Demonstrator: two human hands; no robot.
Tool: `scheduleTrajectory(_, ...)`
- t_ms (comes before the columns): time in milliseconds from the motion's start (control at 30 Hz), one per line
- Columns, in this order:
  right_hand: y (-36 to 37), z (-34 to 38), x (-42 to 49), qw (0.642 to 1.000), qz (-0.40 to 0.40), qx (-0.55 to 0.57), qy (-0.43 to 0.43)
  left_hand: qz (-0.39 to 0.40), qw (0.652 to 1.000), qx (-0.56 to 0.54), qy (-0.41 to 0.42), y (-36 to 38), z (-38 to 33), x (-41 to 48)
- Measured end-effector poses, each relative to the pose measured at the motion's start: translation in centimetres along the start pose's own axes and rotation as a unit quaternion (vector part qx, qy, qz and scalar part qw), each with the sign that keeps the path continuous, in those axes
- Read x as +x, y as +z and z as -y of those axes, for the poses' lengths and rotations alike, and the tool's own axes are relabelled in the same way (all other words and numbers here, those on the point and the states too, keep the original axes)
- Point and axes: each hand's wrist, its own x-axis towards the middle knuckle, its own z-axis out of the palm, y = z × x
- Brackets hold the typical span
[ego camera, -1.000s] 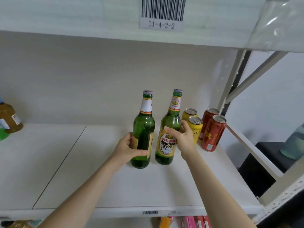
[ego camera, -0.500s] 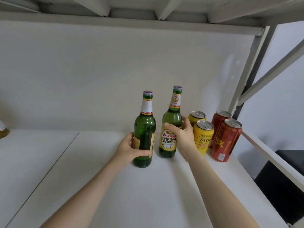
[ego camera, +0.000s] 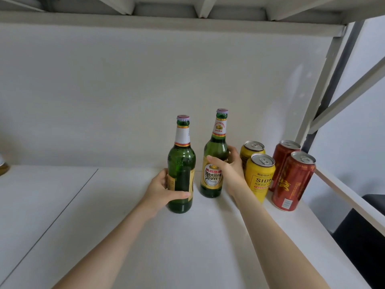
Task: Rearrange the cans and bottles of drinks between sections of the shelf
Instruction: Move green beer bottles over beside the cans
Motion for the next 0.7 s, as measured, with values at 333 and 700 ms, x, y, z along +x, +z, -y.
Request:
scheduleTrajectory(333,-0.6,-0.4,-1.1,0.999,0.029,0.026,0.014,0.009,1.000,-0.010,0.010,0.4,0.5,-0.9)
scheduleTrajectory(700,-3.9,0.6,-8.7,0.997,0.058,0.052,0.016,0.020,1.000,0.009,0.012,2.4,0.5,-3.1)
